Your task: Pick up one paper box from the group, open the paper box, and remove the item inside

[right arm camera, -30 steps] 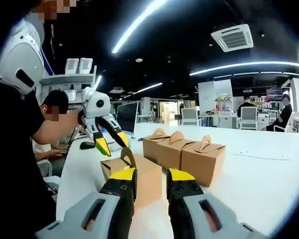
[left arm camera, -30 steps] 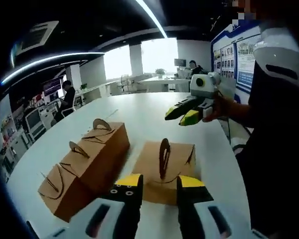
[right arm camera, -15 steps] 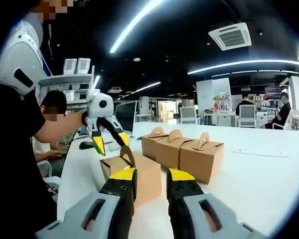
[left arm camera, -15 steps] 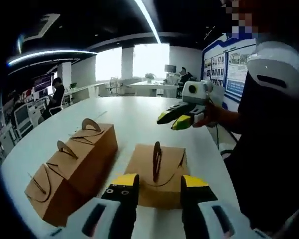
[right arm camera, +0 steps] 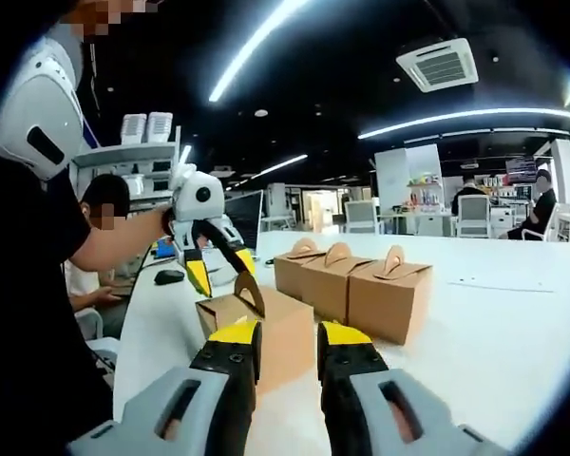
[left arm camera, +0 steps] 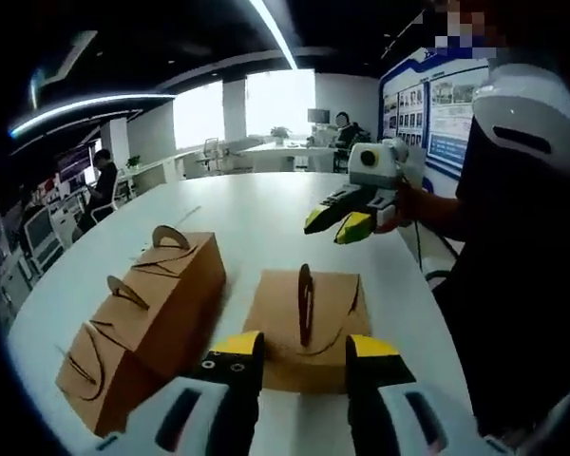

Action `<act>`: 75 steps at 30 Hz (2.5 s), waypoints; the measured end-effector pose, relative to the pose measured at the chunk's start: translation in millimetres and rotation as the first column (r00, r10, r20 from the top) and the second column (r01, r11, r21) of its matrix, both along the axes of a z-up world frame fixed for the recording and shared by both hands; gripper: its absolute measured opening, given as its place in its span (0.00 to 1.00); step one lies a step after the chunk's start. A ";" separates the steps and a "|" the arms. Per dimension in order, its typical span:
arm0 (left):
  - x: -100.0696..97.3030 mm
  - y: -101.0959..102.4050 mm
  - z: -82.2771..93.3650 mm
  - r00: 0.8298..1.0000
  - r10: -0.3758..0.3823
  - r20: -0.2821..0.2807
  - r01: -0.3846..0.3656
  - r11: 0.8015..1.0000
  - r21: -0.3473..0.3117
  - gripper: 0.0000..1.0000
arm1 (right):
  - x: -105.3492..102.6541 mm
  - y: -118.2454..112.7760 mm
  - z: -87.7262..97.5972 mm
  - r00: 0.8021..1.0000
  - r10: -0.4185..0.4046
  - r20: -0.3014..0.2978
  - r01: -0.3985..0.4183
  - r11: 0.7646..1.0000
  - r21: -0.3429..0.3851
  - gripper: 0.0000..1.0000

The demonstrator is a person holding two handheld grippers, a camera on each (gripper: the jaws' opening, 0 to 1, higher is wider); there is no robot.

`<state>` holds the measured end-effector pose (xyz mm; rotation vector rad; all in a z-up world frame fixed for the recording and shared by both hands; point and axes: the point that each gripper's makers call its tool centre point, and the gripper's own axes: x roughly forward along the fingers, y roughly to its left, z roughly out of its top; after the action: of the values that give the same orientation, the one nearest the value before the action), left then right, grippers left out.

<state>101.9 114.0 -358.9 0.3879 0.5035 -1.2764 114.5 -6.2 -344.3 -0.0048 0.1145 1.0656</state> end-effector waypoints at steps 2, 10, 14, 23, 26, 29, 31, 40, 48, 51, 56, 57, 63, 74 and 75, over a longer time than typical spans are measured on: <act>-0.2 0.2 -0.7 1.000 0.003 -0.010 -0.003 1.000 -0.002 0.36 | 0.2 -0.7 0.7 1.000 -0.004 0.002 0.004 1.000 -0.001 0.25; -1.2 -1.6 -3.3 1.000 -0.007 -0.007 0.007 1.000 0.000 0.37 | 0.9 -2.0 0.9 1.000 -0.008 -0.006 0.008 1.000 0.006 0.25; 1.9 -2.4 -3.7 1.000 -0.008 -0.001 0.008 1.000 0.002 0.37 | -2.0 2.6 0.0 1.000 0.007 -0.008 -0.007 1.000 0.003 0.25; 2.2 -2.4 -7.1 0.999 -0.012 -0.045 0.011 1.000 -0.005 0.37 | -1.0 3.6 -1.1 1.000 0.008 -0.012 -0.008 1.000 0.002 0.25; 2.2 -2.4 -7.7 0.998 -0.011 -0.054 0.011 1.000 -0.015 0.37 | -0.4 4.2 -2.9 1.000 0.006 -0.016 -0.006 1.000 0.000 0.25; 2.5 -2.4 -8.5 0.999 -0.008 -0.052 0.008 1.000 -0.001 0.37 | -2.0 9.4 -5.7 1.000 0.016 -0.020 -0.016 1.000 -0.009 0.25; 2.8 -2.3 -8.8 0.998 -0.008 -0.056 0.008 1.000 0.001 0.37 | -2.9 11.3 -6.8 1.000 0.021 -0.020 -0.021 1.000 -0.020 0.25; 3.3 -1.3 -10.1 0.998 -0.001 -0.066 -0.001 0.999 -0.039 0.36 | -1.6 13.2 -0.5 1.000 0.019 -0.006 -0.019 0.999 -0.027 0.25; 5.2 -1.2 -9.5 0.998 0.007 -0.061 -0.010 0.998 -0.058 0.34 | -2.7 14.7 14.3 0.999 0.008 0.042 -0.006 0.999 -0.048 0.25; 5.2 -1.1 -9.6 0.998 0.004 -0.058 -0.008 0.998 -0.056 0.34 | -4.9 16.6 16.2 0.998 0.007 0.061 -0.003 0.997 -0.072 0.25; 5.5 -0.6 -9.6 0.998 0.006 -0.063 -0.009 0.999 -0.050 0.34 | -13.9 26.7 27.8 0.995 0.033 0.090 -0.026 0.996 -0.081 0.25; 5.6 -0.7 -9.7 0.998 0.006 -0.063 -0.009 0.999 -0.049 0.34 | -15.0 28.2 29.3 0.995 0.036 0.097 -0.028 0.996 -0.084 0.25; 2.1 -1.1 -9.6 0.998 -0.016 -0.060 0.014 0.999 -0.036 0.39 | -24.0 42.5 26.5 0.980 0.080 0.183 -0.041 0.977 -0.208 0.25; -0.2 -3.3 -10.7 0.998 -0.030 -0.053 0.029 1.000 -0.009 0.40 | -44.2 75.7 9.3 0.891 0.251 0.379 -0.029 0.863 -0.504 0.19; -0.5 -3.9 -10.6 0.998 -0.031 -0.051 0.031 1.000 -0.001 0.40 | -43.3 77.6 7.6 0.883 0.259 0.391 -0.017 0.851 -0.525 0.19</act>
<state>101.5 110.1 -369.5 0.3641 0.5424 -1.3188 71.2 71.3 -336.7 -0.7551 -0.0296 1.1306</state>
